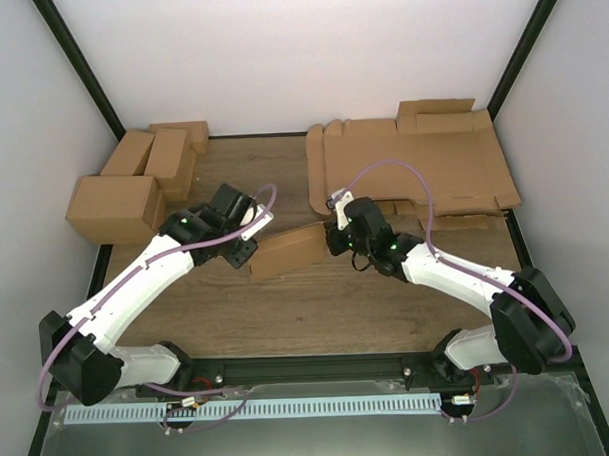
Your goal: Fold the paper box
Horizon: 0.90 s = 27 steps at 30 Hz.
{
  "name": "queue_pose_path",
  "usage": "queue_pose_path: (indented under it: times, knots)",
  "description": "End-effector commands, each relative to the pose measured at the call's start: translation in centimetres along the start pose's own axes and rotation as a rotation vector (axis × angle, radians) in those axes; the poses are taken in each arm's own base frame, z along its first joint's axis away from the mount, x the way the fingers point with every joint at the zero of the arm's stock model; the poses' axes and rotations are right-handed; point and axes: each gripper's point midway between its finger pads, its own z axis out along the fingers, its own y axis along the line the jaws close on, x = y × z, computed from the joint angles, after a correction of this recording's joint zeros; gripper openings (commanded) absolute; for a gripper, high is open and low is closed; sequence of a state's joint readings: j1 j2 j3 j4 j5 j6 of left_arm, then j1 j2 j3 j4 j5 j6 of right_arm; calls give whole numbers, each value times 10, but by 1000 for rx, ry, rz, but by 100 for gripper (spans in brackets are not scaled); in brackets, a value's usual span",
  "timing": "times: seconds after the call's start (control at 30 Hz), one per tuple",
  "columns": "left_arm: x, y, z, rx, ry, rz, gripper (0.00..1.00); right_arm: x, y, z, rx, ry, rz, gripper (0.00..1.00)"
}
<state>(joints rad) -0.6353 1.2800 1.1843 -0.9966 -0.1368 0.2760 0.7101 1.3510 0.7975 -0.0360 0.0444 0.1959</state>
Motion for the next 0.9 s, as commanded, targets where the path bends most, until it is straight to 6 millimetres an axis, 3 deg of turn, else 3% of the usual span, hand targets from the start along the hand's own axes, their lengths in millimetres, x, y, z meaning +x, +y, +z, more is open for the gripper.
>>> queue_pose_path:
  times: [0.0, 0.13, 0.43, 0.6, 0.87]
  knots:
    - [1, 5, 9, -33, 13, 4, 26, 34, -2, 6, 4, 139, -13, 1]
    - [3, 4, 19, -30, 37, -16, 17, 34, -2, 5, 2, 138, -13, 1]
    - [10, 14, 22, -99, 65, -54, 14, 33, -1, 5, 2, 135, -12, 1]
    - [12, 24, 15, -156, 57, -81, 23, 34, -1, 6, 0, 138, -12, 1]
    - [25, 22, 26, -163, 111, -97, 17, 36, 0, 7, -9, 145, -8, 1]
